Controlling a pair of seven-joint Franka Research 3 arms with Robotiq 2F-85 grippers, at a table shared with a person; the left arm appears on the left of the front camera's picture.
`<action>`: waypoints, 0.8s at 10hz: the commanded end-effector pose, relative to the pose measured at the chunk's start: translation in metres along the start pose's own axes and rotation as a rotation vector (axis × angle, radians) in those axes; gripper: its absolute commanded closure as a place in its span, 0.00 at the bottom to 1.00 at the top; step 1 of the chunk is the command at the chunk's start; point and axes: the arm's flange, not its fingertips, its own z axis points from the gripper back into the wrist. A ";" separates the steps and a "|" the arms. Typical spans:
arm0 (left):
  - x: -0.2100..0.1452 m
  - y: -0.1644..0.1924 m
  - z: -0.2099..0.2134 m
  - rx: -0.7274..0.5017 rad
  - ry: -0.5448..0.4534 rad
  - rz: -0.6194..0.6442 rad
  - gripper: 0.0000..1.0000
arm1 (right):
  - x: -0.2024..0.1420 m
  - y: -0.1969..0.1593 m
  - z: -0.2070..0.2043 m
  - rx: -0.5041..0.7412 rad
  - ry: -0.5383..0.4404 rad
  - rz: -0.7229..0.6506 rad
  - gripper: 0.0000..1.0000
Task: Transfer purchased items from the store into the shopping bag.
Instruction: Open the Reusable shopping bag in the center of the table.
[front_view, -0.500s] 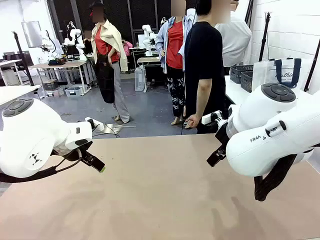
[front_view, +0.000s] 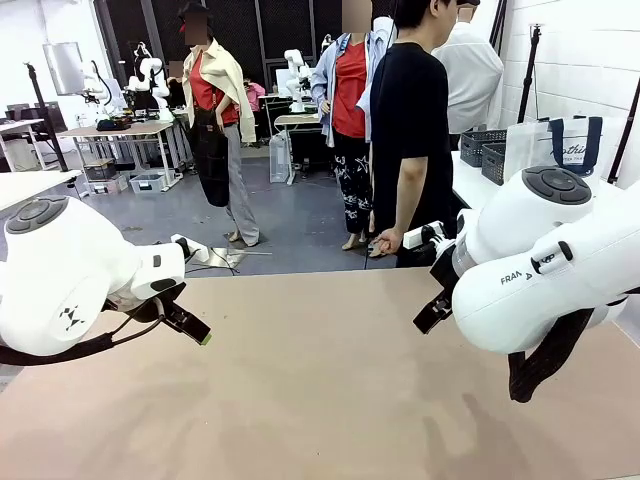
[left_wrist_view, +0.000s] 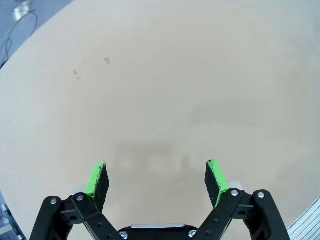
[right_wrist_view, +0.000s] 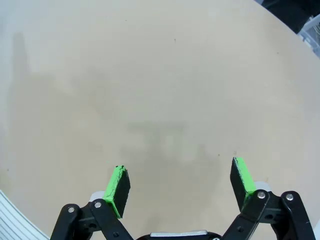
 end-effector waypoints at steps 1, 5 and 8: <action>0.000 0.001 0.000 0.000 0.000 0.003 0.00 | 0.000 0.000 0.000 0.000 0.000 0.000 0.00; 0.000 0.001 0.000 0.000 0.000 0.003 0.00 | 0.000 0.000 0.000 0.000 0.000 0.000 0.00; 0.000 0.001 0.000 0.000 0.000 0.003 0.00 | 0.000 0.000 0.000 0.000 0.000 0.000 0.00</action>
